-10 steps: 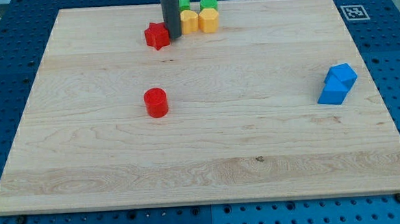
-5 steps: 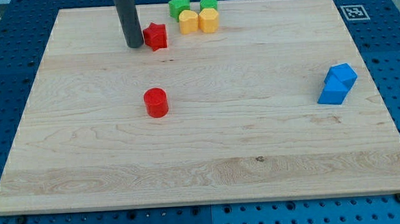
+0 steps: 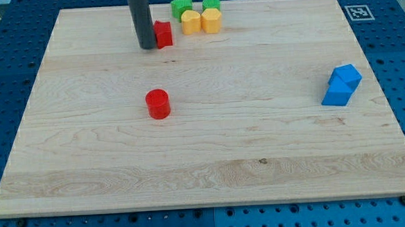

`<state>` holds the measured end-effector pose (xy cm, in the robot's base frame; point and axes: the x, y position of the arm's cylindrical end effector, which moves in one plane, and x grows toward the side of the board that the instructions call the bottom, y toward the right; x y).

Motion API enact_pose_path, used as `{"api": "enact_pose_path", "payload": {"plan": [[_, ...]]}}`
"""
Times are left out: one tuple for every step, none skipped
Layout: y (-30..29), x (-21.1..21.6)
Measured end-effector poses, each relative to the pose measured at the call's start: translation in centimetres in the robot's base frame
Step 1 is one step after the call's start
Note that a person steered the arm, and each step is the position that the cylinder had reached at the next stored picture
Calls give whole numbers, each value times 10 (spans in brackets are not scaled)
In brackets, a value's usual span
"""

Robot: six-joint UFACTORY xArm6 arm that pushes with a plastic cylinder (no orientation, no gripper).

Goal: Move the red star closer to the green star

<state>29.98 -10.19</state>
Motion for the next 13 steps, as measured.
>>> {"api": "enact_pose_path", "payload": {"plan": [[0, -23], [0, -7], [5, 31], [30, 32], [33, 7], [18, -15], [2, -26], [-2, -23], [9, -3], [23, -3], [25, -23], [24, -32], [21, -32]]}}
